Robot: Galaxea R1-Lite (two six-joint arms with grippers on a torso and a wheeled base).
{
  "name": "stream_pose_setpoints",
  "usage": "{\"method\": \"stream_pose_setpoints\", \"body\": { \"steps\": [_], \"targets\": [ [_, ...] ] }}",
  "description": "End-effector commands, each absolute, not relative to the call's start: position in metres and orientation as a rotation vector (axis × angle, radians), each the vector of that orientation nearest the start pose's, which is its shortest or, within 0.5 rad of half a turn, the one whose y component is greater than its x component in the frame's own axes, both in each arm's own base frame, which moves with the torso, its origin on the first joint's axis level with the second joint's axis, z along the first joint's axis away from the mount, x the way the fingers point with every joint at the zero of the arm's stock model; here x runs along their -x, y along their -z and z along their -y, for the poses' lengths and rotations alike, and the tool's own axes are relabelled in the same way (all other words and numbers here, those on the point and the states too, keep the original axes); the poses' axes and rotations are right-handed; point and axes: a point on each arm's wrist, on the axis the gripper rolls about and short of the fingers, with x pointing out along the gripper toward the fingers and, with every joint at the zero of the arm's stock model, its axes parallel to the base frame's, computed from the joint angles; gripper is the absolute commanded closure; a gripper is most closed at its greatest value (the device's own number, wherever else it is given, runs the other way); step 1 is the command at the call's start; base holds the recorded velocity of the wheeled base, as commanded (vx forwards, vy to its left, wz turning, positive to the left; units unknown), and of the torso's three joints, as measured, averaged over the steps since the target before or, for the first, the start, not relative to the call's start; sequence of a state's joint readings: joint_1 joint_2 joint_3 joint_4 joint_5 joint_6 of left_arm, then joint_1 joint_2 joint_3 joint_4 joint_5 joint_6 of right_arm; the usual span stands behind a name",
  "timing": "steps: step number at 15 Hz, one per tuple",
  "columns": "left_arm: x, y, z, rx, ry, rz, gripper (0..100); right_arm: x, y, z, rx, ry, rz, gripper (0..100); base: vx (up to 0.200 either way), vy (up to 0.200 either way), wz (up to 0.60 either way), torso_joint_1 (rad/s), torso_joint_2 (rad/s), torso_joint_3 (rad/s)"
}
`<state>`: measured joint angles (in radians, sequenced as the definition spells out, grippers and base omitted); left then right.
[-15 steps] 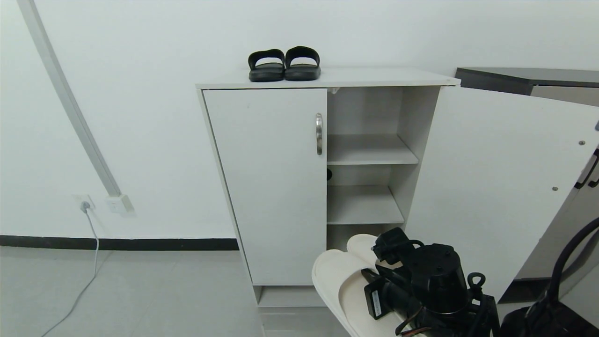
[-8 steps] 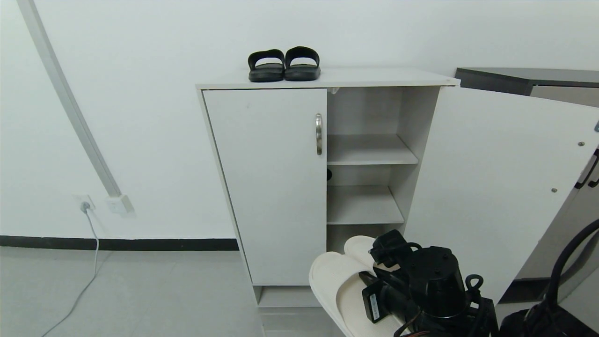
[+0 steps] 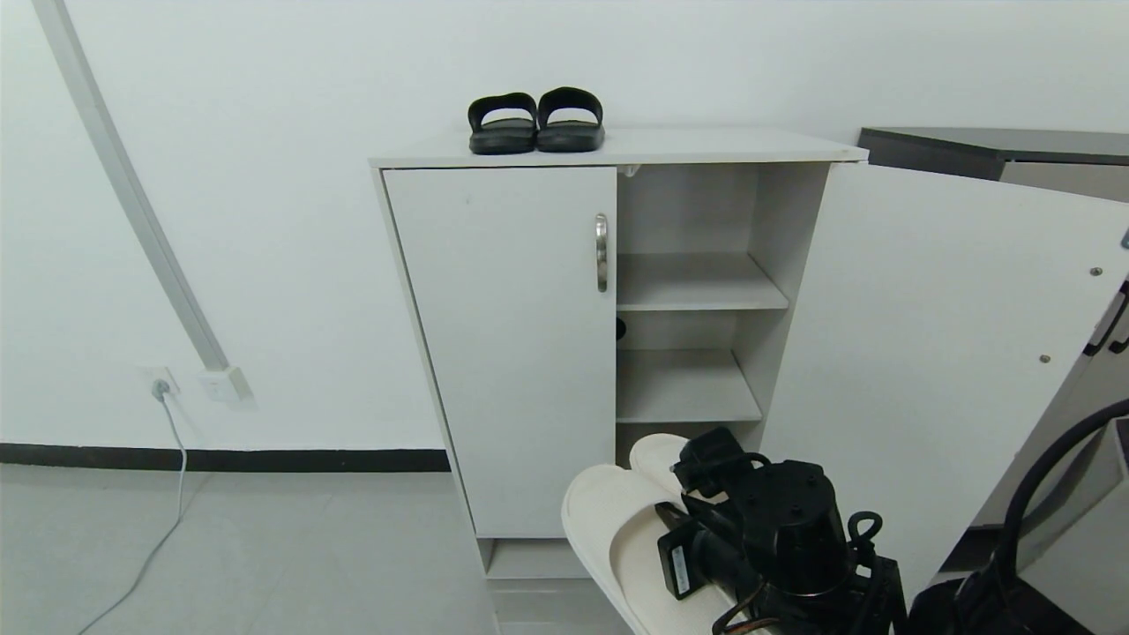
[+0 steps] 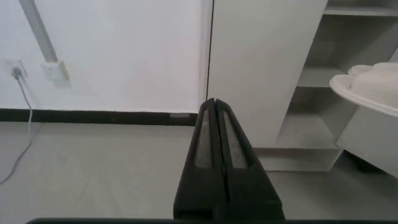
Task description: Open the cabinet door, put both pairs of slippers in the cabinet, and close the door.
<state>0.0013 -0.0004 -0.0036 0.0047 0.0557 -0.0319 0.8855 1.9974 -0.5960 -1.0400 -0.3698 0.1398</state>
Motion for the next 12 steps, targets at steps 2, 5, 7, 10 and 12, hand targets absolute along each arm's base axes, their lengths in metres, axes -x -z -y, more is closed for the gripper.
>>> {"method": "stream_pose_setpoints", "body": {
  "steps": [2, 5, 7, 10, 12],
  "targets": [
    [0.023, -0.076, -0.003, 0.089, -0.120, 0.005, 100, -0.216, -0.078, -0.247, 0.079, -0.431, -0.313, 100, 0.000, 0.000, 0.00, 0.000, 0.00, 0.000],
    [0.023, -0.076, -0.003, 0.081, -0.120, 0.003, 100, -0.222, -0.083, -0.252, 0.061, -0.408, -0.290, 100, 0.000, 0.000, 0.00, 0.000, 0.00, 0.000],
    [0.023, -0.076, -0.003, 0.081, -0.118, 0.003, 100, -0.228, -0.085, -0.257, 0.051, -0.343, -0.264, 100, 0.000, 0.000, 0.00, 0.000, 0.00, 0.000],
    [0.023, -0.076, -0.003, 0.081, -0.115, 0.003, 100, -0.257, -0.073, -0.267, 0.026, -0.118, -0.246, 100, 0.000, 0.000, 0.00, 0.000, 0.00, 0.000],
    [0.023, -0.076, -0.003, 0.081, -0.115, 0.003, 100, -0.273, -0.074, -0.264, -0.020, -0.034, -0.274, 100, 0.000, 0.000, 0.00, 0.000, 0.00, 0.000]
  ]
}}
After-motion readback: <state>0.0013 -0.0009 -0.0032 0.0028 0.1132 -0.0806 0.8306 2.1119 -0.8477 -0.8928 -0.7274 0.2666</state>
